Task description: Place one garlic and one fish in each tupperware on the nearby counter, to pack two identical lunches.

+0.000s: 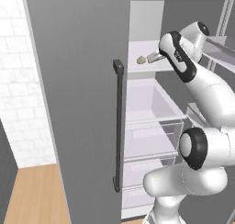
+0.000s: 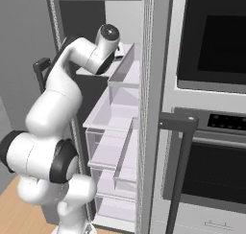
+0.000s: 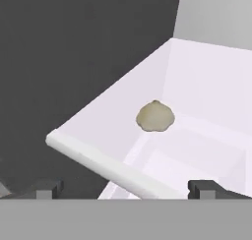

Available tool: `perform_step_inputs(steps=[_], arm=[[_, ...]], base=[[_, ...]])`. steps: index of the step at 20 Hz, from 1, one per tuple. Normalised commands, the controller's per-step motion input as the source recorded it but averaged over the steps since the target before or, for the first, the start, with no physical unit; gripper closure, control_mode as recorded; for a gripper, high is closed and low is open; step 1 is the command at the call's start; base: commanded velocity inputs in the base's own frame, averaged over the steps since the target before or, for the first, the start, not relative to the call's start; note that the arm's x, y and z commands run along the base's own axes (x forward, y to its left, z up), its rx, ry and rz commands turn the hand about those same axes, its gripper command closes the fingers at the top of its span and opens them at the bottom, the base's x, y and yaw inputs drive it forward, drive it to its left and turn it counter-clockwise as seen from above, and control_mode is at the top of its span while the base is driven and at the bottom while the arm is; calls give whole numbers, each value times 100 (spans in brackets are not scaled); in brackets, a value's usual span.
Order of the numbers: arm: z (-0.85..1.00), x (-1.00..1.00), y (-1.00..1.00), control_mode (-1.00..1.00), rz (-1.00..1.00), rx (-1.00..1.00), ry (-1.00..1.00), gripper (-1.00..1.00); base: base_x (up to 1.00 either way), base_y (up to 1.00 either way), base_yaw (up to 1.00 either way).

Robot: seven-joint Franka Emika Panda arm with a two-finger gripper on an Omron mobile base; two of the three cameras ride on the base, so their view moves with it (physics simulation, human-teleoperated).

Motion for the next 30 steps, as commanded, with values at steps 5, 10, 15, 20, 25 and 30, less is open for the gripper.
perform_step_inputs(steps=[5,10,15,20,25,30], arm=[[0,75,5,-100,7,0,0,-100],[-10,64,2,-100,0,0,6,-100],[-16,72,0,-100,0,-1,1,-100],[-15,14,3,-100,0,0,8,-100],[-19,-6,15,-100,0,0,11,-100],[-24,-8,23,-100,1,0,3,-100]], base=[[0,0,0],[0,0,0],[0,0,0],[0,0,0],[0,0,0],[0,0,0]])
